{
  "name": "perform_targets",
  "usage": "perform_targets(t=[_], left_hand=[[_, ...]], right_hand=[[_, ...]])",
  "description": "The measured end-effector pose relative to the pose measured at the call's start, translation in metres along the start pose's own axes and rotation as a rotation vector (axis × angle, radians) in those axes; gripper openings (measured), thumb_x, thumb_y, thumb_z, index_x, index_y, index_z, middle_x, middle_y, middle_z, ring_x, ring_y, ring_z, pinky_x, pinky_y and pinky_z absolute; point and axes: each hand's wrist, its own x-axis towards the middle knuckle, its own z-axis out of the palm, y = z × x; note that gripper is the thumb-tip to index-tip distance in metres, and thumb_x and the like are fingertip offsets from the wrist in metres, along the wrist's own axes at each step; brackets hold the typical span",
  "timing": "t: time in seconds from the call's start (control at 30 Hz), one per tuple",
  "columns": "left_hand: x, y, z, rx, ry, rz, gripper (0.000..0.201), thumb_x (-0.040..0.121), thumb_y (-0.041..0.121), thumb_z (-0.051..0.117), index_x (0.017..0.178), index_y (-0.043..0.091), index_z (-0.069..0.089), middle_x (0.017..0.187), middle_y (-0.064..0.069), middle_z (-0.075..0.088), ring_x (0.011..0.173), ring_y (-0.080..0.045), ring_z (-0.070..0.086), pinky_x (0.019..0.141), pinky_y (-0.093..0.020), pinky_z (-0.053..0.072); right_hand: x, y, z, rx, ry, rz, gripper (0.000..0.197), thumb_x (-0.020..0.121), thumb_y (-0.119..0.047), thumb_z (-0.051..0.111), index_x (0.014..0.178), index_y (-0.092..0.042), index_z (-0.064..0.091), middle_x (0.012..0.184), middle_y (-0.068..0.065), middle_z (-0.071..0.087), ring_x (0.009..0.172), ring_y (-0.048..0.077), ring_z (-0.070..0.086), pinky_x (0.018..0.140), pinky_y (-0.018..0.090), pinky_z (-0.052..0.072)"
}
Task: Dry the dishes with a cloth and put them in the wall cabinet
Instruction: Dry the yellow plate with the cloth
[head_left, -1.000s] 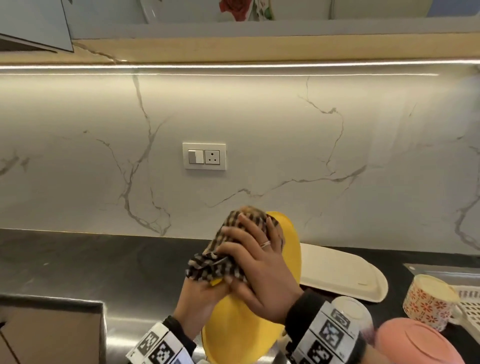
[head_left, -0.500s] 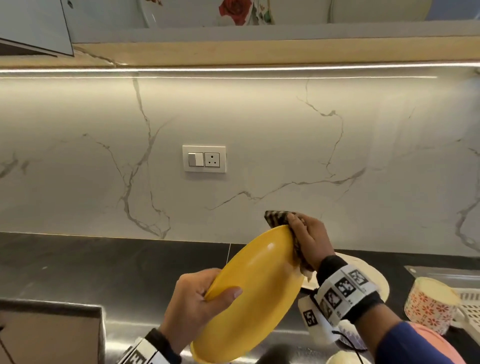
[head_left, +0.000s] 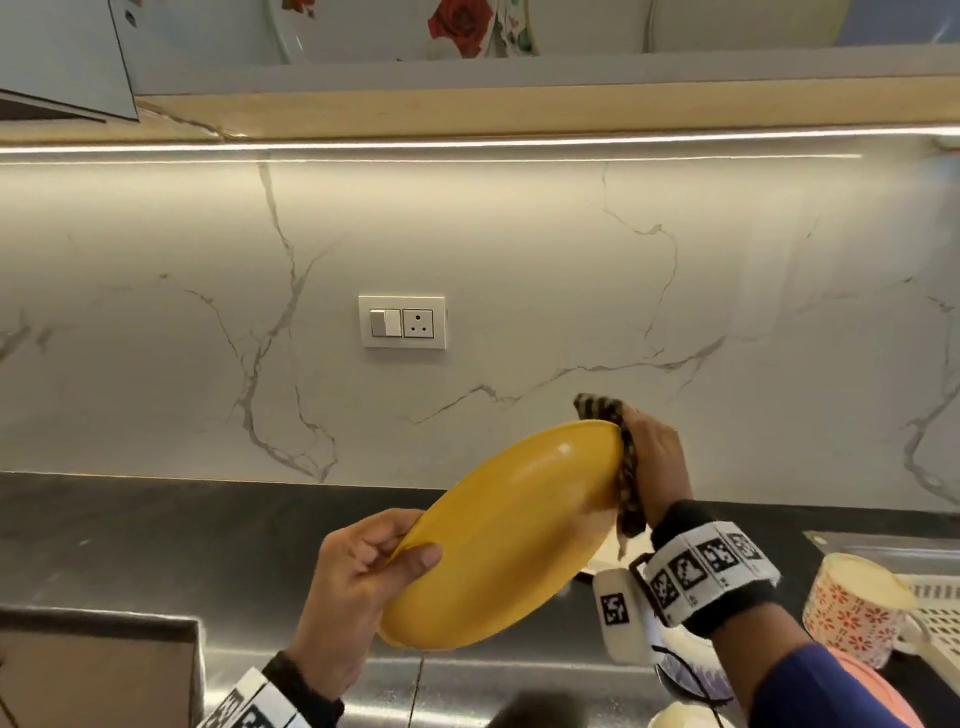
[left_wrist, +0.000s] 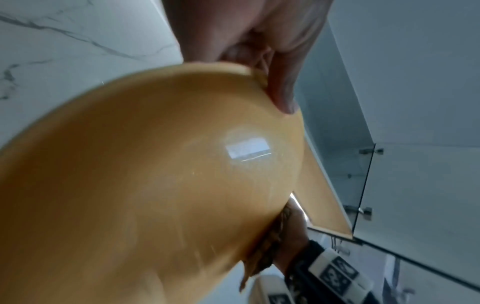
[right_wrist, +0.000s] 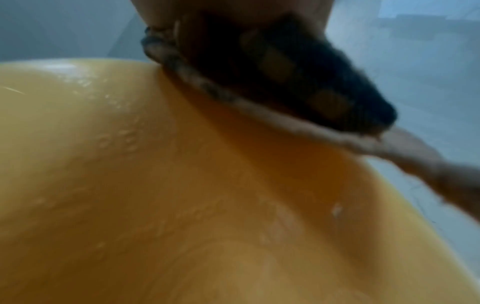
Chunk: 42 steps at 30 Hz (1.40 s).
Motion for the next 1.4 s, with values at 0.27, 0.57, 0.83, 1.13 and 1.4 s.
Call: perform_targets(t=[0.27, 0.57, 0.83, 1.13, 1.4], left_hand=[[0.013, -0.012, 0.025, 0.133, -0.247, -0.131, 0.051, 0.062, 0.036, 0.071, 0.101, 0.003, 0.065, 0.095, -0.010, 0.072, 0.085, -0.018, 0.066, 0.076, -0.027, 0.052], [-0.003, -0.009, 0.007, -0.050, -0.150, -0.130, 0.059, 0.048, 0.044, 0.086, 0.093, 0.008, 0.073, 0.087, -0.015, 0.071, 0.078, -0.021, 0.066, 0.068, -0.025, 0.053], [0.014, 0.002, 0.025, 0.171, -0.275, -0.096, 0.044, 0.077, 0.040, 0.065, 0.103, 0.004, 0.064, 0.093, -0.018, 0.067, 0.083, -0.025, 0.062, 0.076, -0.035, 0.049], [-0.001, 0.010, 0.021, -0.150, -0.020, -0.060, 0.012, 0.073, 0.022, 0.068, 0.076, 0.015, 0.078, 0.075, -0.008, 0.073, 0.067, -0.014, 0.067, 0.061, -0.019, 0.053], [0.000, 0.011, 0.004, -0.349, 0.113, -0.013, 0.050, 0.032, 0.052, 0.089, 0.067, 0.018, 0.076, 0.075, 0.002, 0.073, 0.073, -0.011, 0.068, 0.063, -0.023, 0.056]], right_hand=[[-0.051, -0.039, 0.052, -0.833, -0.129, -0.752, 0.040, 0.083, -0.046, 0.038, 0.063, -0.018, 0.060, 0.059, -0.001, 0.059, 0.055, 0.021, 0.053, 0.066, 0.031, 0.043], [-0.005, -0.024, 0.009, -0.098, 0.122, -0.171, 0.067, 0.069, -0.058, 0.033, 0.088, -0.007, 0.072, 0.078, 0.007, 0.067, 0.076, 0.024, 0.061, 0.067, 0.026, 0.045], [-0.031, -0.042, 0.036, -0.650, 0.021, -0.658, 0.044, 0.082, -0.045, 0.037, 0.066, -0.013, 0.063, 0.060, 0.002, 0.062, 0.053, 0.021, 0.054, 0.065, 0.024, 0.033], [-0.006, -0.021, 0.021, -0.081, 0.143, -0.101, 0.052, 0.080, -0.045, 0.038, 0.098, -0.008, 0.071, 0.083, 0.000, 0.066, 0.080, 0.017, 0.060, 0.070, 0.022, 0.046], [-0.045, 0.041, 0.019, 0.778, 0.156, 0.754, 0.050, 0.088, -0.054, 0.042, 0.111, -0.017, 0.066, 0.097, 0.009, 0.069, 0.092, 0.029, 0.059, 0.074, 0.036, 0.048]])
